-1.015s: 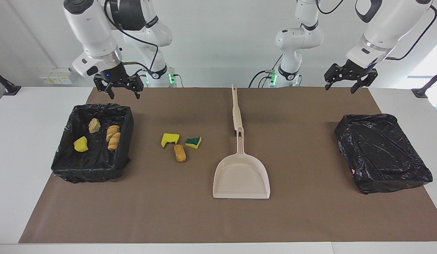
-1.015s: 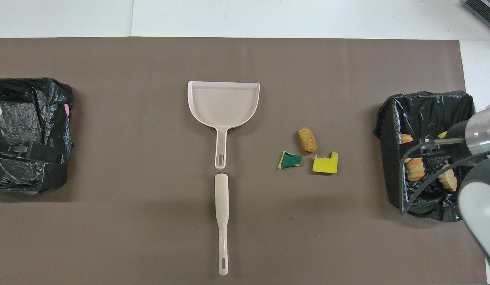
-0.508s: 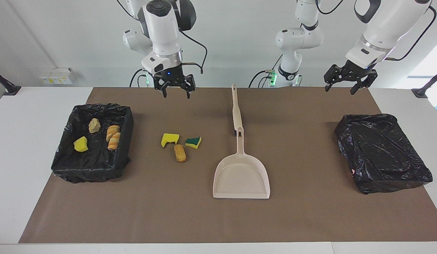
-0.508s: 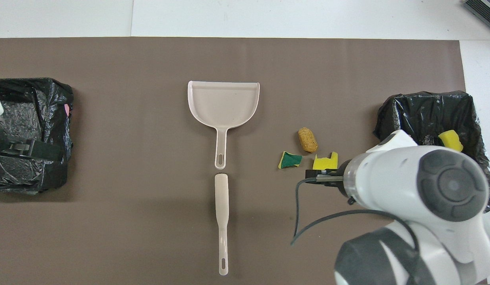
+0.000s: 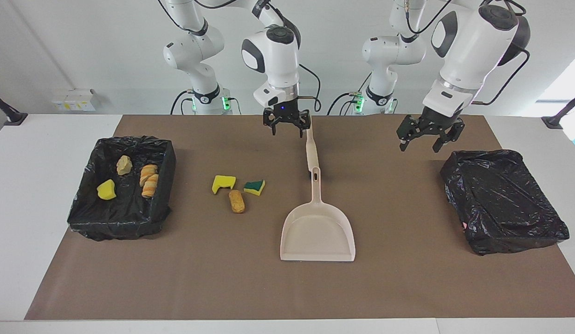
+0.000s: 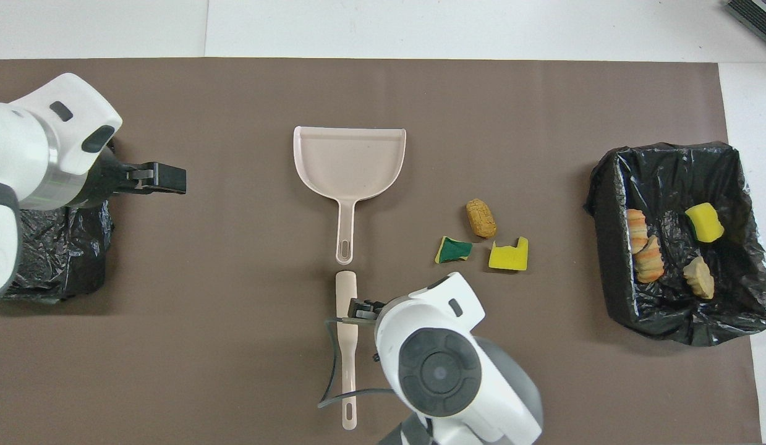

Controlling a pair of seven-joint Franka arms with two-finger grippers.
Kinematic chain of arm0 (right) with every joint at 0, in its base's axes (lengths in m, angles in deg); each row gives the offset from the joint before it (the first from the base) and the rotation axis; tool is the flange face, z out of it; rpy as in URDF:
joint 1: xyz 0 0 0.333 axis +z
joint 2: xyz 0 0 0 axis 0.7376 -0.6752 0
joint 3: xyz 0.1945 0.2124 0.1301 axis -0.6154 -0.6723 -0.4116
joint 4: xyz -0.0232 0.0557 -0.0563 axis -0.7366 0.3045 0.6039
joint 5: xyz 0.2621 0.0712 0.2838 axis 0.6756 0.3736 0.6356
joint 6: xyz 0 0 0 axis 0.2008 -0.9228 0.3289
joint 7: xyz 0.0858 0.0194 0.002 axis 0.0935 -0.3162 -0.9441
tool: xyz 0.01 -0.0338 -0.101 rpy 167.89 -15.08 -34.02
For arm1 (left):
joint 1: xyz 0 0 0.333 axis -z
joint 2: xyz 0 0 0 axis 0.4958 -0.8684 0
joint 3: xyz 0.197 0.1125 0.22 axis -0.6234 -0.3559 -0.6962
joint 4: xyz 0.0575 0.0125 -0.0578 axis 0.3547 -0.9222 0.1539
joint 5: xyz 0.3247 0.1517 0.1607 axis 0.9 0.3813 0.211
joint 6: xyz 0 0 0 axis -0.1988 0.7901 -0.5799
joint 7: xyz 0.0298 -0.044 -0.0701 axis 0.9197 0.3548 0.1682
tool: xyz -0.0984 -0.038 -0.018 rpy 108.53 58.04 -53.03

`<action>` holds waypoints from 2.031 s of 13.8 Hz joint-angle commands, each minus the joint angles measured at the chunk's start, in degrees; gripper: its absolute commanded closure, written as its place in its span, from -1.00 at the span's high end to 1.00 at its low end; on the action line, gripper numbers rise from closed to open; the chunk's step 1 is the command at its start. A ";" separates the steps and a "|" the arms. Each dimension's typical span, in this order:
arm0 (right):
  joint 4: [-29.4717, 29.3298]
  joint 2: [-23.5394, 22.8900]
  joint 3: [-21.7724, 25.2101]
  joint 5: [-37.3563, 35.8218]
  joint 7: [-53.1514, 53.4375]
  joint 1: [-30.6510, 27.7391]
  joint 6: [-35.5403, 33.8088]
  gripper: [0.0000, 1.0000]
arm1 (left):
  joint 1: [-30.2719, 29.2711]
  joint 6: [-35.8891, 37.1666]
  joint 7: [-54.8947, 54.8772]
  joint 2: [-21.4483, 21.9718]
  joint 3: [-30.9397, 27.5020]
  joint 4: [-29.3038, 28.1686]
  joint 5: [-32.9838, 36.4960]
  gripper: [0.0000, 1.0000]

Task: Sweep and dump trash in bin
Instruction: 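Reach the left gripper to the dustpan while the right gripper reaches the brush, then lift the dustpan with the left gripper while the right gripper lifts the brush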

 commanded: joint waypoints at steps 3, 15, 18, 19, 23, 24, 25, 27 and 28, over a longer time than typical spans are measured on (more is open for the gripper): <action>-0.24 -4.23 0.46 -6.65 14.21 8.81 2.65 1.00 | 9.98 -4.03 9.63 -11.41 -0.75 7.85 0.79 1.00; 7.23 -4.86 0.37 -11.33 21.79 14.90 9.32 0.62 | 21.95 -15.45 15.16 -18.55 -0.75 -4.18 1.58 1.00; 7.23 -4.86 0.37 -11.42 21.62 14.90 9.15 0.28 | 22.04 -15.82 15.45 -18.46 -0.75 -4.45 1.67 1.00; 7.23 -4.77 0.37 -11.42 21.62 14.90 9.06 0.16 | 22.04 -15.82 15.45 -18.46 -0.75 -4.45 1.85 1.00; 7.14 -4.77 0.37 -11.42 21.27 14.90 8.45 -0.53 | 22.04 -15.12 15.27 -18.46 -0.84 -3.66 3.08 -0.15; 7.14 -4.68 0.28 -11.42 21.18 14.90 8.27 -0.98 | 21.96 -15.03 15.27 -18.46 -0.84 -3.57 3.25 -0.89; 6.97 -4.68 0.28 -11.07 21.26 14.90 7.92 -1.00 | 21.96 -15.29 15.18 -18.46 -0.84 -3.48 3.34 -1.00; 6.09 -4.77 0.28 -10.98 20.91 14.90 4.78 -1.00 | 21.87 -15.12 14.39 -18.55 -0.75 -2.78 6.83 -1.00; 5.13 -4.60 0.28 -10.81 20.91 14.90 2.41 -1.00 | 21.87 -15.12 13.26 -18.55 -0.75 -2.69 8.16 -1.00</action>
